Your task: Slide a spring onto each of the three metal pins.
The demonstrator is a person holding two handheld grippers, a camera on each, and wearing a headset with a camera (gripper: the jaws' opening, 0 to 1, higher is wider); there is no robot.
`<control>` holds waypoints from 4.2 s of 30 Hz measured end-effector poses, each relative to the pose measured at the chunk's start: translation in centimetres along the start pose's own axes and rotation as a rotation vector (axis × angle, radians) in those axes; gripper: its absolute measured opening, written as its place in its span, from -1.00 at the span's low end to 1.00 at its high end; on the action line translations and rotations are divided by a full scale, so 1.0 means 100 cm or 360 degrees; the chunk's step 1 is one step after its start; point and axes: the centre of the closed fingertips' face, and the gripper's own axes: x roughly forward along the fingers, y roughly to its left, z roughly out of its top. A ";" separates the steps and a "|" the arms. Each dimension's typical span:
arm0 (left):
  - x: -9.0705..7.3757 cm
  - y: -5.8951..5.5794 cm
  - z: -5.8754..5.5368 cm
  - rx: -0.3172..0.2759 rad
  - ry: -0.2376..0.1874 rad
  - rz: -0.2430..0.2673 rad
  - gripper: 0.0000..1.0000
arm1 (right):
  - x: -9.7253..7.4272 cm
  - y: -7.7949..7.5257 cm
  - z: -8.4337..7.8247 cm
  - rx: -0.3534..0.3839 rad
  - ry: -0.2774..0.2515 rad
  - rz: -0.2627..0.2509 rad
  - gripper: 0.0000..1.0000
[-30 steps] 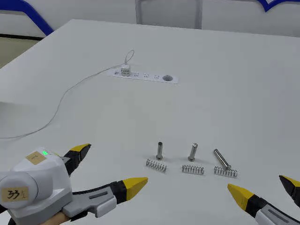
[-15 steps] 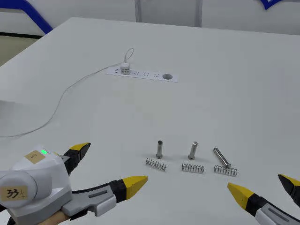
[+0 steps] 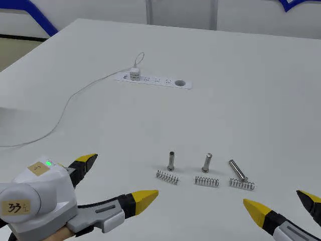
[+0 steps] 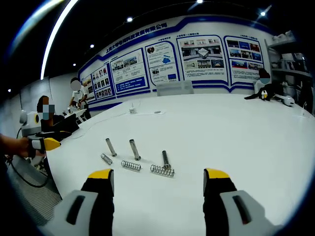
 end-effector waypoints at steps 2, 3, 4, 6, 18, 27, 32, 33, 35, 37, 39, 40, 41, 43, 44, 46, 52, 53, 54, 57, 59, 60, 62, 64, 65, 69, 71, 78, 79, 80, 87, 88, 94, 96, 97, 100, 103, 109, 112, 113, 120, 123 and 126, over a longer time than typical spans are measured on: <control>0.000 0.000 0.000 0.0001 0.0001 0.0000 1.00 | 0.000 0.001 0.000 -0.0002 0.0003 0.0003 0.49; 0.000 0.000 -0.001 0.0001 0.0003 -0.0001 1.00 | 0.000 0.001 0.000 -0.0006 0.0004 0.0005 0.49; 0.000 0.000 -0.001 0.0002 0.0004 -0.0003 1.00 | 0.000 0.002 0.000 -0.0011 0.0006 0.0009 0.48; 0.000 0.000 -0.001 0.0004 0.0007 -0.0005 1.00 | 0.000 0.003 0.000 -0.0026 0.0003 0.0013 0.47; 0.000 0.000 -0.001 0.0001 0.0006 -0.0006 1.00 | 0.000 0.005 0.000 -0.0042 0.0008 0.0033 0.40; 0.000 0.001 -0.001 -0.0004 -0.0001 0.0005 1.00 | -0.001 0.000 0.002 0.0003 -0.0001 0.0014 0.33; 0.000 0.003 -0.001 -0.0013 0.0001 0.0009 1.00 | 0.000 0.002 0.001 -0.0001 0.0008 0.0024 0.31; 0.000 0.003 -0.001 -0.0012 0.0001 0.0008 1.00 | 0.000 0.002 0.001 -0.0002 0.0008 0.0026 0.31; 0.000 0.002 -0.002 -0.0010 0.0005 0.0008 1.00 | 0.001 0.002 0.000 -0.0002 0.0011 0.0028 0.30; 0.000 0.002 -0.002 -0.0010 0.0006 0.0006 1.00 | 0.002 0.001 0.000 -0.0001 0.0011 0.0035 0.29; 0.000 0.002 -0.002 -0.0006 0.0010 0.0007 1.00 | 0.003 -0.001 0.001 -0.0012 0.0015 0.0032 0.29; 0.000 0.002 -0.003 -0.0005 0.0011 0.0006 1.00 | 0.003 -0.001 0.001 -0.0012 0.0013 0.0032 0.28; 0.000 0.002 -0.003 -0.0005 0.0011 0.0005 1.00 | 0.004 -0.003 0.003 -0.0009 0.0010 0.0033 0.28; 0.000 0.002 -0.003 -0.0004 0.0015 0.0004 1.00 | 0.005 -0.004 0.004 -0.0007 0.0006 0.0032 0.27; 0.000 0.002 -0.004 -0.0003 0.0020 0.0003 1.00 | 0.006 -0.005 0.006 -0.0016 0.0002 0.0030 0.26; 0.001 0.001 -0.004 -0.0003 0.0022 0.0000 1.00 | 0.009 -0.006 0.010 -0.0026 0.0002 0.0030 0.25; 0.000 0.001 -0.004 0.0002 0.0028 0.0002 1.00 | 0.023 -0.009 0.021 -0.0073 -0.0006 0.0052 0.18; 0.000 0.001 -0.004 0.0002 0.0027 0.0002 1.00 | 0.025 -0.009 0.023 -0.0079 -0.0008 0.0056 0.17; 0.000 0.002 -0.004 0.0005 0.0026 0.0001 1.00 | 0.028 -0.009 0.026 -0.0085 -0.0009 0.0062 0.16; 0.001 0.001 -0.004 0.0007 0.0028 0.0000 1.00 | 0.036 -0.008 0.029 -0.0076 -0.0013 0.0087 0.14; 0.001 0.001 -0.004 0.0013 0.0028 0.0000 1.00 | 0.041 -0.006 0.029 -0.0070 0.0003 0.0104 0.10; 0.001 0.001 -0.004 0.0012 0.0027 -0.0002 1.00 | 0.042 -0.006 0.029 -0.0076 0.0010 0.0111 0.09; 0.001 0.000 -0.004 0.0016 0.0029 -0.0003 1.00 | 0.047 -0.005 0.028 -0.0096 0.0031 0.0120 0.07; 0.001 -0.001 -0.005 0.0021 0.0039 -0.0005 1.00 | 0.052 -0.005 0.027 -0.0107 0.0057 0.0122 0.05; 0.001 -0.001 -0.005 0.0023 0.0040 -0.0007 1.00 | 0.054 -0.005 0.027 -0.0113 0.0069 0.0115 0.05; 0.001 -0.001 -0.005 0.0021 0.0042 -0.0012 1.00 | 0.066 -0.007 0.022 -0.0174 0.0140 0.0104 0.01; 0.002 -0.002 -0.006 0.0016 0.0044 -0.0016 1.00 | 0.072 -0.007 0.019 -0.0163 0.0176 0.0109 -0.01; 0.002 -0.003 -0.008 0.0018 0.0059 -0.0024 1.00 | 0.091 -0.010 0.017 -0.0192 0.0216 0.0125 -0.14; 0.002 -0.003 -0.009 0.0014 0.0060 -0.0029 1.00 | 0.094 -0.011 0.018 -0.0194 0.0214 0.0126 -0.15; 0.002 -0.004 -0.009 0.0011 0.0063 -0.0030 1.00 | 0.097 -0.012 0.017 -0.0198 0.0213 0.0127 -0.15; 0.003 -0.004 -0.012 0.0012 0.0083 -0.0037 1.00 | 0.111 -0.005 0.008 -0.0229 0.0288 0.0193 -0.34; 0.003 -0.004 -0.012 0.0009 0.0083 -0.0038 1.00 | 0.112 -0.004 0.007 -0.0228 0.0294 0.0196 -0.42; 0.003 -0.004 -0.013 0.0005 0.0087 -0.0038 1.00 | 0.125 -0.004 -0.004 -0.0268 0.0355 0.0201 -0.42; 0.003 -0.004 -0.013 0.0006 0.0084 -0.0038 1.00 | 0.126 -0.005 -0.007 -0.0279 0.0380 0.0188 -0.42; 0.002 -0.004 -0.013 0.0003 0.0083 -0.0036 1.00 | 0.127 -0.007 -0.009 -0.0280 0.0397 0.0178 -0.43; 0.002 -0.003 -0.012 -0.0007 0.0076 -0.0032 1.00 | 0.130 -0.008 -0.012 -0.0263 0.0419 0.0166 -0.50; 0.002 -0.002 -0.013 -0.0008 0.0082 -0.0028 1.00 | 0.132 -0.007 -0.015 -0.0277 0.0450 0.0159 -0.50; 0.002 -0.003 -0.014 -0.0008 0.0089 -0.0030 1.00 | 0.135 -0.009 -0.019 -0.0304 0.0489 0.0146 -0.61; 0.002 -0.001 -0.013 -0.0010 0.0086 -0.0023 1.00 | 0.135 -0.008 -0.021 -0.0301 0.0503 0.0145 -0.64; 0.002 -0.001 -0.014 -0.0011 0.0087 -0.0022 1.00 | 0.135 -0.009 -0.020 -0.0313 0.0495 0.0141 -0.65; 0.003 -0.002 -0.015 -0.0005 0.0096 -0.0028 1.00 | 0.135 -0.008 -0.020 -0.0344 0.0514 0.0143 -0.72; 0.003 -0.002 -0.015 -0.0001 0.0098 -0.0028 1.00 | 0.135 -0.006 -0.020 -0.0331 0.0536 0.0143 -0.77; 0.003 -0.002 -0.014 -0.0002 0.0094 -0.0024 1.00 | 0.136 -0.005 -0.020 -0.0339 0.0561 0.0148 -0.79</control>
